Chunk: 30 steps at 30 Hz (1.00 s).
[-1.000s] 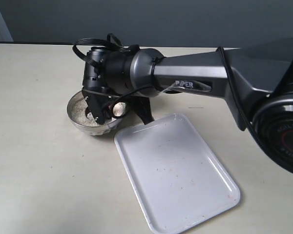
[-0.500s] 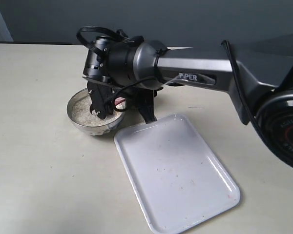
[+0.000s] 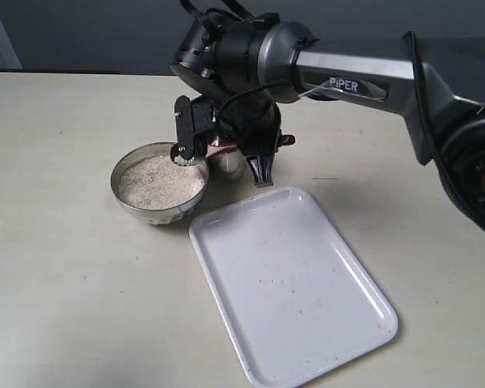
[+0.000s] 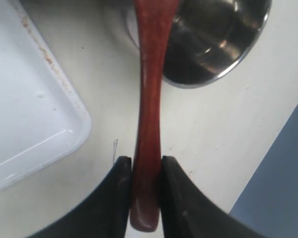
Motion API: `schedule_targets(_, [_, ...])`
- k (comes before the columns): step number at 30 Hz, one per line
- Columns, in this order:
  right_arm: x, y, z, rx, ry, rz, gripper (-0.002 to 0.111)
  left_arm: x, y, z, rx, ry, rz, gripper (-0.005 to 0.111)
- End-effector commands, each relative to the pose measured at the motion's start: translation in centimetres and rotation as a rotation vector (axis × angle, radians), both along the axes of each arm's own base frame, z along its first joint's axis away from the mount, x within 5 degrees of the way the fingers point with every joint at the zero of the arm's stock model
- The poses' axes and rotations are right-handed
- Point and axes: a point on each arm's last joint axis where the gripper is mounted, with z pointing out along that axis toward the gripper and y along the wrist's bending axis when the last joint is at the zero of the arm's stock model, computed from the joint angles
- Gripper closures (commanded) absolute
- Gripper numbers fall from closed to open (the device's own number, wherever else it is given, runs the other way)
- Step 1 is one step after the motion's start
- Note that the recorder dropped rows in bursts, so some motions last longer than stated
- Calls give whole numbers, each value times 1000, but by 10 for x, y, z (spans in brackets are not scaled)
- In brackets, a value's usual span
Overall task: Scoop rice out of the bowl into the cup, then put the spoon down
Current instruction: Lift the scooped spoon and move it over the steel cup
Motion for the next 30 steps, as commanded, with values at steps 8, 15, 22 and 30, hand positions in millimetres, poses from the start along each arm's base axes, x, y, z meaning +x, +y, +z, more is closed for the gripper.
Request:
schedule_targets(8, [26, -29, 16, 22, -25, -81, 109, 0, -1, 1, -9, -9, -10, 106])
schedule_targets(15, [38, -37, 17, 52, -43, -91, 109, 0, -1, 1, -9, -9, -10, 106])
schedule_targets(22, [48, -37, 19, 72, -107, -50, 109, 0, -1, 1, -9, -9, -10, 106])
schedule_targets(30, [51, -44, 22, -5, -148, -58, 109, 0, -1, 1, -9, -9, -10, 106])
